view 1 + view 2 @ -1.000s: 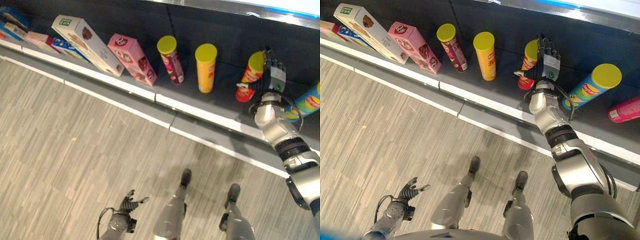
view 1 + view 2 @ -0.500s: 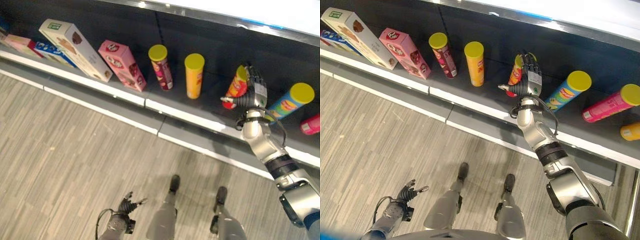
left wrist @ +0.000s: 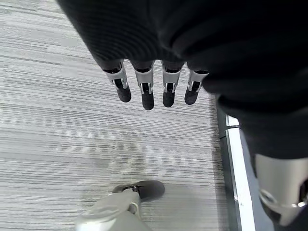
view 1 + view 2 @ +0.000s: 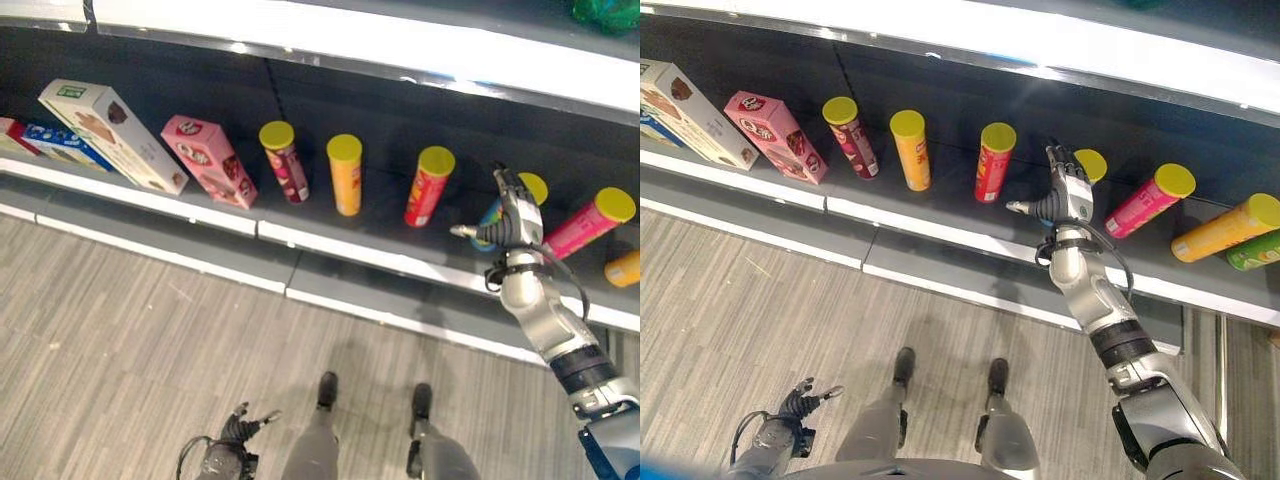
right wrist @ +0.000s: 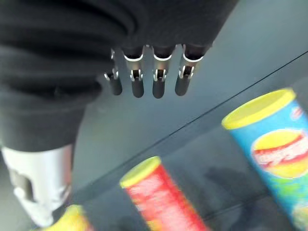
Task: Put the goods on the table back onto the shelves and tidy them up.
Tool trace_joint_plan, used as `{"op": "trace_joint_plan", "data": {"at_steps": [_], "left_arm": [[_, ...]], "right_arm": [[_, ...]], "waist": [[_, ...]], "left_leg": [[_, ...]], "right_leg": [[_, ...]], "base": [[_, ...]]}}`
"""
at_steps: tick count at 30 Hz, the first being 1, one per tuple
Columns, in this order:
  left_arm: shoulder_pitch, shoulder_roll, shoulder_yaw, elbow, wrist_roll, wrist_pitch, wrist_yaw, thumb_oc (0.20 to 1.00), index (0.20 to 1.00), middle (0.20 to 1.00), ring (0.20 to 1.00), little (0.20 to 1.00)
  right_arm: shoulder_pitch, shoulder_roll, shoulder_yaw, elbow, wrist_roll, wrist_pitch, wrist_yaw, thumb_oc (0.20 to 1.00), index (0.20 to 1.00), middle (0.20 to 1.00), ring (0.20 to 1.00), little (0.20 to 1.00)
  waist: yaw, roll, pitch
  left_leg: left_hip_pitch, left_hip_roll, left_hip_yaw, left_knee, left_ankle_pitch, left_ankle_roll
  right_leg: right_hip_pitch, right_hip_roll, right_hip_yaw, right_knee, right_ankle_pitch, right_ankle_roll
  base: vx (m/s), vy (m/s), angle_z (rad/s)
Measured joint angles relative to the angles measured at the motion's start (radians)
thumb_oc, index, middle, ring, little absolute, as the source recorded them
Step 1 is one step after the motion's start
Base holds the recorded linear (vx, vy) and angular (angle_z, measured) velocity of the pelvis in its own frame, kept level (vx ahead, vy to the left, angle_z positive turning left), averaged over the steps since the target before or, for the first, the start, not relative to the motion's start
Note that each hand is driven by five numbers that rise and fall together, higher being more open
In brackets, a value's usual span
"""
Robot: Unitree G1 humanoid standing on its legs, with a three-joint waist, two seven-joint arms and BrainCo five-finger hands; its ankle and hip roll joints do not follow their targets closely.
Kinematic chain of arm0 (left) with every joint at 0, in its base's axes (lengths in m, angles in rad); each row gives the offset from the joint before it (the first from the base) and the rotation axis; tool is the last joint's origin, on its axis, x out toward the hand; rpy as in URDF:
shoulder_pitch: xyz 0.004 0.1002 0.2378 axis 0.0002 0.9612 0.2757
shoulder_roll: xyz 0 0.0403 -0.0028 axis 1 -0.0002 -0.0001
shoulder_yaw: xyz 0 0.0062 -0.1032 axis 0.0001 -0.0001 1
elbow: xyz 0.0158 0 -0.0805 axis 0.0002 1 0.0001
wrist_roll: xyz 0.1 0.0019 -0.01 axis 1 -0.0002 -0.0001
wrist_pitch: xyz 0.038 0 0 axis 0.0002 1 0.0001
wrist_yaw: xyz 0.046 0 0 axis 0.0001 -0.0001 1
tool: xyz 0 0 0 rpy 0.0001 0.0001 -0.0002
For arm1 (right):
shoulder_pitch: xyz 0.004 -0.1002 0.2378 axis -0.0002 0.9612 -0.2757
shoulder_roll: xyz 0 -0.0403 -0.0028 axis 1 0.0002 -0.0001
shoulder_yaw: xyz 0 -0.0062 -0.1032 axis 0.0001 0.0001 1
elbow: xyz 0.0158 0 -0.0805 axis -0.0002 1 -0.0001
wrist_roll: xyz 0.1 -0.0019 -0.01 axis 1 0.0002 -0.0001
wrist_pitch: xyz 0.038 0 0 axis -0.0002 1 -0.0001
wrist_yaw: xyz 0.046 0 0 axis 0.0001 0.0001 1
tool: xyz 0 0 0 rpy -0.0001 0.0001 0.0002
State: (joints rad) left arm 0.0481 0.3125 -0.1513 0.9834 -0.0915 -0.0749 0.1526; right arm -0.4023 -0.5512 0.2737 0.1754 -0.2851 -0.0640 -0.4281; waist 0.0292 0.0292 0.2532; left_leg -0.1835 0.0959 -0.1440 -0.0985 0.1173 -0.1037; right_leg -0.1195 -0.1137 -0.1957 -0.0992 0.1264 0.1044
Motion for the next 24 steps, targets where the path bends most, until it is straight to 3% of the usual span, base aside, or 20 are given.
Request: {"op": "trace_joint_plan", "data": {"at_steps": [3, 6, 7, 9, 11, 13, 14, 16, 19, 22, 24], "left_arm": [[0.017, -0.002, 0.022, -0.008, 0.010, 0.001, -0.003, 1.000, 1.000, 1.000, 1.000, 1.000], [0.019, 0.003, 0.058, -0.013, 0.028, 0.011, -0.027, 1.000, 1.000, 1.000, 1.000, 1.000], [0.025, 0.016, 0.065, -0.011, 0.030, 0.012, -0.058, 1.000, 1.000, 1.000, 1.000, 1.000], [0.021, 0.019, 0.060, -0.007, 0.037, 0.014, -0.080, 1.000, 1.000, 1.000, 1.000, 1.000], [0.019, 0.020, 0.051, -0.025, 0.046, 0.007, -0.107, 1.000, 1.000, 1.000, 1.000, 1.000], [0.015, 0.023, 0.027, -0.029, 0.054, 0.007, -0.127, 1.000, 1.000, 1.000, 1.000, 1.000], [0.019, 0.022, 0.015, -0.029, 0.057, 0.003, -0.141, 1.000, 1.000, 1.000, 1.000, 1.000], [0.018, 0.023, 0.010, -0.025, 0.056, -0.002, -0.149, 1.000, 1.000, 1.000, 1.000, 1.000], [0.015, 0.012, -0.001, 0.012, 0.053, -0.002, -0.157, 1.000, 1.000, 1.000, 1.000, 1.000], [0.017, -0.004, -0.002, 0.053, 0.042, -0.001, -0.158, 1.000, 1.000, 1.000, 1.000, 1.000], [0.016, -0.004, -0.011, 0.065, 0.026, 0.001, -0.158, 1.000, 1.000, 1.000, 1.000, 1.000]], "right_arm": [[0.115, 0.000, -0.001, -0.066, 0.187, -0.055, 0.120, 1.000, 1.000, 1.000, 1.000, 1.000], [0.295, 0.014, -0.054, -0.121, 0.517, -0.085, 0.327, 1.000, 1.000, 1.000, 1.000, 1.000], [0.455, -0.004, -0.011, -0.124, 0.719, -0.068, 0.511, 1.000, 1.000, 1.000, 1.000, 1.000], [0.527, -0.034, 0.043, -0.102, 0.781, -0.044, 0.614, 1.000, 1.000, 1.000, 1.000, 1.000], [0.579, -0.081, 0.099, -0.028, 0.810, -0.002, 0.716, 1.000, 1.000, 1.000, 1.000, 1.000], [0.620, -0.048, 0.102, 0.131, 0.813, 0.008, 0.777, 1.000, 1.000, 1.000, 1.000, 1.000], [0.619, -0.022, 0.102, 0.282, 0.806, 0.047, 0.784, 1.000, 1.000, 1.000, 1.000, 1.000], [0.634, 0.019, 0.068, 0.425, 0.764, 0.039, 0.782, 1.000, 1.000, 1.000, 1.000, 1.000], [0.568, 0.174, -0.068, 0.817, 0.663, 0.033, 0.688, 1.000, 1.000, 1.000, 1.000, 1.000], [0.504, 0.272, -0.167, 1.052, 0.566, 0.040, 0.570, 1.000, 1.000, 1.000, 1.000, 1.000], [0.477, 0.284, -0.187, 1.097, 0.549, 0.057, 0.524, 1.000, 1.000, 1.000, 1.000, 1.000]], "waist": [[-0.004, -0.007, -0.014], [-0.025, -0.026, -0.026], [-0.038, -0.049, -0.044], [-0.073, -0.065, -0.053], [-0.080, -0.077, -0.068], [-0.081, -0.093, -0.093], [-0.083, -0.098, -0.108], [-0.085, -0.102, -0.117], [-0.087, -0.097, -0.149], [-0.104, -0.071, -0.181], [-0.107, -0.054, -0.197]], "left_leg": [[0.010, -0.001, 0.006, 0.000, -0.001, -0.001], [0.027, -0.001, 0.013, 0.000, -0.013, -0.001], [0.031, 0.001, 0.023, 0.000, -0.022, -0.001], [0.035, 0.000, 0.029, 0.000, -0.023, -0.001], [0.050, 0.001, 0.041, -0.001, -0.023, 0.000], [0.065, 0.004, 0.058, 0.000, -0.028, 0.001], [0.074, 0.003, 0.064, -0.001, -0.031, 0.002], [0.084, 0.005, 0.079, -0.001, -0.033, 0.002], [0.100, 0.011, 0.095, -0.001, -0.038, 0.002], [0.105, 0.021, 0.106, -0.001, -0.042, 0.002], [0.105, 0.025, 0.108, -0.001, -0.042, 0.001]], "right_leg": [[0.007, -0.001, 0.003, 0.000, 0.000, -0.001], [0.021, -0.003, 0.007, 0.000, -0.004, 0.000], [0.029, -0.003, 0.015, 0.000, -0.008, -0.001], [0.029, -0.005, 0.019, 0.000, -0.011, 0.001], [0.042, -0.007, 0.019, -0.001, -0.022, -0.001], [0.045, -0.006, 0.036, -0.001, -0.025, 0.003], [0.056, -0.006, 0.042, -0.003, -0.025, 0.004], [0.055, -0.006, 0.057, -0.004, -0.025, 0.005], [0.059, 0.000, 0.074, -0.005, -0.024, 0.005], [0.059, 0.009, 0.085, -0.005, -0.024, 0.004], [0.059, 0.013, 0.085, -0.005, -0.024, 0.004]], "base": [[0.02, 0.007, -0.03], [0.03, 0.007, -0.04], [0.05, 0.012, -0.16], [0.02, 0.006, -0.07], [0.04, 0.017, -0.03], [0.03, 0.009, -0.21], [0.04, 0.005, -0.19], [0.04, 0.007, -0.20], [0.03, 0.006, -0.18], [0.04, 0.002, -0.15], [0.04, 0.007, -0.02]]}}
